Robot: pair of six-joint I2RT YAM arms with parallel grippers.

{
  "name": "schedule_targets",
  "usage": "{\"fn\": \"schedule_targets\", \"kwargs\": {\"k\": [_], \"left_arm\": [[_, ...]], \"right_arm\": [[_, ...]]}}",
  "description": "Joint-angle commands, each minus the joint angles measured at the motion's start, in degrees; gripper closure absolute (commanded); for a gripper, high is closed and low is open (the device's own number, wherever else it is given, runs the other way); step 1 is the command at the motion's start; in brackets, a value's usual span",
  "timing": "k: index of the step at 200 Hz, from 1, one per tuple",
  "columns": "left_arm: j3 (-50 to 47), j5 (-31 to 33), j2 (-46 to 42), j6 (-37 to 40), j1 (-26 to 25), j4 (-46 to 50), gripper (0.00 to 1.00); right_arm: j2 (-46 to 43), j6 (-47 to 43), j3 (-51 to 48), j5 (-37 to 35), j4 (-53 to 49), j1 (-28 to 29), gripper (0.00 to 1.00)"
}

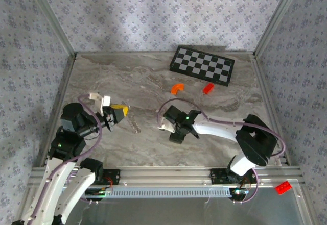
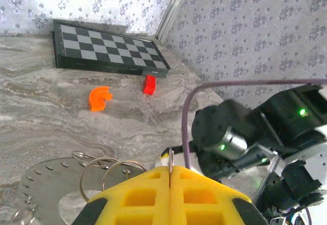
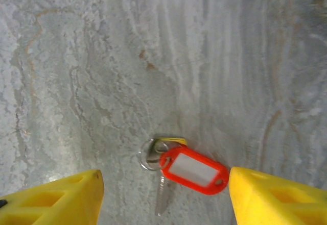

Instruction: Put the keys on the keyring

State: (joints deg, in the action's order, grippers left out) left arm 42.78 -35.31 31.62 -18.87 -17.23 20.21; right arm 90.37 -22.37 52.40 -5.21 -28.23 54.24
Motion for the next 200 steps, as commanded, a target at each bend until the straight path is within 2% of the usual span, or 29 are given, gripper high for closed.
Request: {"fn": "schedule_targets", "kwargs": {"k": [1,21,51,94,117,170,200], "left_arm": [[0.47,-0.34,-0.2,-2.58,0.27,-5.96,1.0],[-0.26,-0.31,0.02,-2.57,0.27,-6.42,1.0],[-1.45,-1.41,0.46,-3.97,0.27,-9.0,1.0],[-1.23,-1.43,0.39,-3.63,0.4,-8.61,1.0],[-1.09,-1.43,0.21,-3.47,0.49,-8.44,1.0],[-1.29,-2.2,0.79,-3.88,0.46,-9.38,1.0],[-1.7,-2.48,0.86,-4.55,0.45,-10.13,1.0]], "right_arm": [[1.43,0.31,-0.49,0.29,-0.49,1.02,0.29],[3.1,0.61,-0.15,1.02,-1.63,0.99,0.28],[5.49,0.49,1.75,2.44,-3.29,0.47,0.33],[8.64,0.32,4.07,2.8,-4.51,-0.4,0.48],[9.74,0.4,4.86,2.67,-4.94,-0.74,0.6],[10.35,2.2,6.68,-0.57,-5.5,-2.5,0.8],[9.72,3.93,7.74,2.05,-5.9,-3.85,0.91]]}}
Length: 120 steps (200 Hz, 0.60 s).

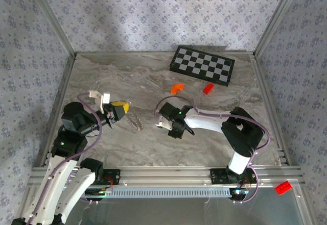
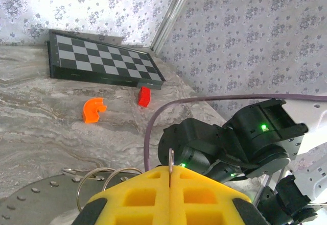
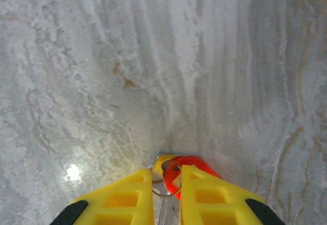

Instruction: Put the keys on the keyring

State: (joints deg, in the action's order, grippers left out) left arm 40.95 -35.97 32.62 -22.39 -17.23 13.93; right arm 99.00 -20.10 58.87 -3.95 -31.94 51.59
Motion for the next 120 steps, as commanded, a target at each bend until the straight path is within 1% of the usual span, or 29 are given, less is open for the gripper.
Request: {"fn": "schedule_targets", "kwargs": {"k": [1,23,58,100,120], "left_arm": [[0.12,-1.78,-0.17,-1.05,0.45,-3.84,1.0],[0.1,-1.52,-0.3,-1.0,0.45,-3.87,1.0],[0.07,-1.91,0.07,-1.13,0.47,-4.35,1.0],[0.09,-1.84,-0.19,-1.16,0.53,-4.4,1.0],[0.09,-1.92,-0.37,-1.25,0.53,-4.53,1.0]], "right_arm": [[1.05,1.69,1.35,0.91,-2.17,-1.26,0.91],[1.61,3.46,2.92,3.41,-5.44,-3.19,1.0],[1.03,5.06,4.36,5.5,-6.78,-5.03,1.0],[-2.29,5.38,2.58,5.97,-6.3,-5.1,1.0],[-3.79,6.17,2.26,7.35,-7.08,-5.43,1.0]]}}
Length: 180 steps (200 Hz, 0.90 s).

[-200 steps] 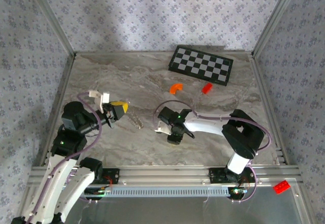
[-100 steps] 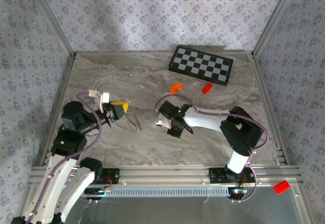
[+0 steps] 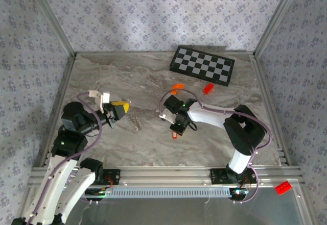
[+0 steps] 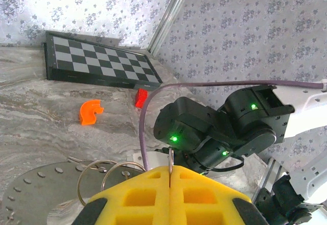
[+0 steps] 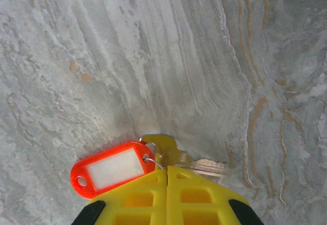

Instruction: Put the keys on the keyring

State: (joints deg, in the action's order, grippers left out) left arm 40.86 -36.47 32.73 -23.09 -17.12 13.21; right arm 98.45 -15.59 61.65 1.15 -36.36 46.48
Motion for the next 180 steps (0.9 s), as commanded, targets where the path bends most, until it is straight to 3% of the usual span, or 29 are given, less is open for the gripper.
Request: {"fn": "schedule_targets", "kwargs": {"k": [1,44,109,146,166,180], "left_arm": [[0.14,-1.42,-0.47,-0.55,0.43,-3.81,1.0],[-0.07,-1.58,-0.73,-0.72,0.45,-3.89,1.0],[-0.28,-1.98,-1.18,-1.42,0.43,-4.51,1.0],[-0.5,-2.47,-1.09,-1.69,0.43,-4.95,1.0],[-0.47,-2.69,-1.09,-1.69,0.43,-4.86,1.0],[-0.57,-2.82,-1.0,-1.9,0.43,-5.19,1.0]], "right_arm": [[-3.34,1.73,-0.58,2.36,-2.66,-0.33,1.0],[-6.83,5.58,-2.57,4.14,-1.49,-1.04,1.0],[-3.9,15.29,-1.09,-4.02,-4.8,1.02,1.0],[-4.85,16.69,-2.34,-2.17,-3.93,2.89,1.0],[-7.82,19.89,-4.12,1.46,-3.45,1.76,0.92],[-10.25,22.13,-6.02,4.7,-1.82,-0.66,0.8]]}}
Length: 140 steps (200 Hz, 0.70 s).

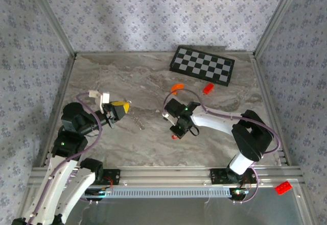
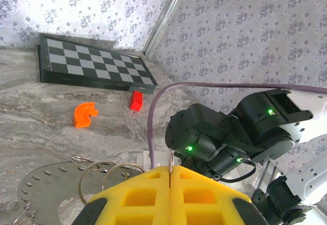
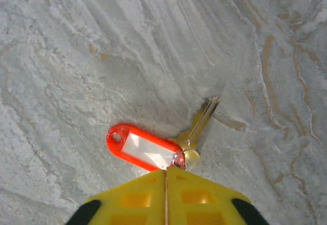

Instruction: Put the keys on the keyring

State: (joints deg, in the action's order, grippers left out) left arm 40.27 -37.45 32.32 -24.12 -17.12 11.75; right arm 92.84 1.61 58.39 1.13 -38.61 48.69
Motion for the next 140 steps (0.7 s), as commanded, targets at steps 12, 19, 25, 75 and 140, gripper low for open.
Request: {"fn": "schedule_targets", "kwargs": {"k": [12,19,25,75,140], "left_arm": [[-0.15,-2.09,-0.29,-1.09,0.45,-4.31,1.0],[-0.15,-2.27,-0.04,-1.11,0.43,-4.52,1.0],[-0.17,-2.37,0.16,-1.19,0.47,-4.7,1.0],[-0.29,-2.36,0.47,-1.28,0.47,-4.89,1.0],[-0.4,-2.63,0.91,-1.62,0.43,-5.66,1.0]], "right_arm": [[-5.97,7.05,-4.17,7.53,1.92,-5.54,0.73],[-6.33,8.0,-4.66,8.72,2.72,-6.85,0.7],[-6.43,8.98,-4.8,9.48,3.15,-7.55,0.68],[-1.6,13.05,-0.24,5.92,-0.09,-4.78,0.5],[6.36,12.69,7.1,-4.12,-8.11,0.46,0.56]]}}
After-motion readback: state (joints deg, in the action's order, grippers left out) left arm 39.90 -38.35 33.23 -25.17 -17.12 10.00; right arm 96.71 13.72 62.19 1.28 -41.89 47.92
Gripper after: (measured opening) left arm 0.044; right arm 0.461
